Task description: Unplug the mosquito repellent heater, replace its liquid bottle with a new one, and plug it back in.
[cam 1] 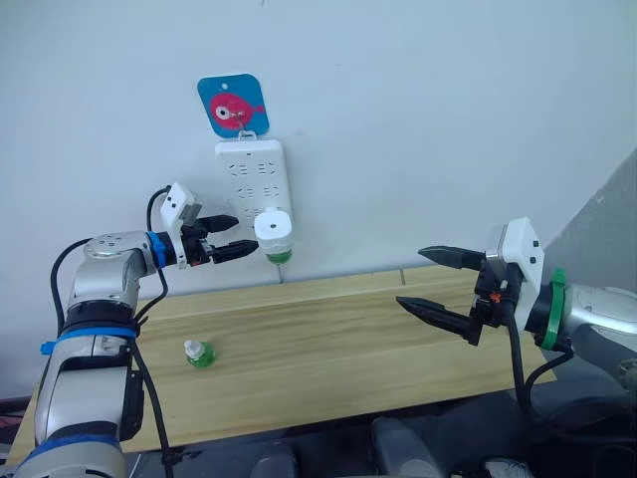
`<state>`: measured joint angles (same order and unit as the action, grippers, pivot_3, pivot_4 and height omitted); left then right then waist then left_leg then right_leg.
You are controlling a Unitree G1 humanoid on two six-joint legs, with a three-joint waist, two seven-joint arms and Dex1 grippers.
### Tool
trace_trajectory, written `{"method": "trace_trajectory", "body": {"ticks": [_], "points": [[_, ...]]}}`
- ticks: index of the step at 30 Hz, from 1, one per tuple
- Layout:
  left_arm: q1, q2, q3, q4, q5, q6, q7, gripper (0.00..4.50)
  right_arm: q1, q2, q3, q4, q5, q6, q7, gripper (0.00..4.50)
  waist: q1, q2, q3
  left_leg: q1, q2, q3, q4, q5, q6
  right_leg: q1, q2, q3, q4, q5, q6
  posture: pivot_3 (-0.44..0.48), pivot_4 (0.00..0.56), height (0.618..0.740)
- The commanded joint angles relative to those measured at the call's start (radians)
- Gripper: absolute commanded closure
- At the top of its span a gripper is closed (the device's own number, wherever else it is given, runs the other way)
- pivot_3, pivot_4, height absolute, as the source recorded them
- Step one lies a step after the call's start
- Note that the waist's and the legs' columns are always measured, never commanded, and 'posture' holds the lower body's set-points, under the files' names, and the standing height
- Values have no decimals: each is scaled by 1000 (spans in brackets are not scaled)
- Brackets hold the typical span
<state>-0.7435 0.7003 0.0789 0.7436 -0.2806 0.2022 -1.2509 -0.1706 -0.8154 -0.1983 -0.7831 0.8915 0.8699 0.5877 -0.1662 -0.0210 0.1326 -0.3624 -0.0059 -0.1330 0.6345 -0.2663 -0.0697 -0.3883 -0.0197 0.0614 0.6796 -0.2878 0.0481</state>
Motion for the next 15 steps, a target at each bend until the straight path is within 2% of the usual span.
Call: {"method": "trace_trajectory", "body": {"ticks": [1,9,15], "points": [[-57,-1,1,45,17,-46,-17,0,12,-6,-20,-41,16,-18,-7,29,-5,0,0,0,0,0,0,0,0,0,0,0,0,0,0,-279,118,720],[-130,-12,23,142,33,-78,-8,0,42,-11,-11,-58,-1,-38,-5,29,-6,0,1,-2,0,-2,6,0,0,0,0,-1,1,1,2,-292,110,720],[-128,-17,4,102,23,-45,-89,0,44,-7,-2,-62,-3,-46,-9,29,-9,0,1,-3,-1,-1,9,0,0,1,0,0,1,3,4,-297,108,720]]}}
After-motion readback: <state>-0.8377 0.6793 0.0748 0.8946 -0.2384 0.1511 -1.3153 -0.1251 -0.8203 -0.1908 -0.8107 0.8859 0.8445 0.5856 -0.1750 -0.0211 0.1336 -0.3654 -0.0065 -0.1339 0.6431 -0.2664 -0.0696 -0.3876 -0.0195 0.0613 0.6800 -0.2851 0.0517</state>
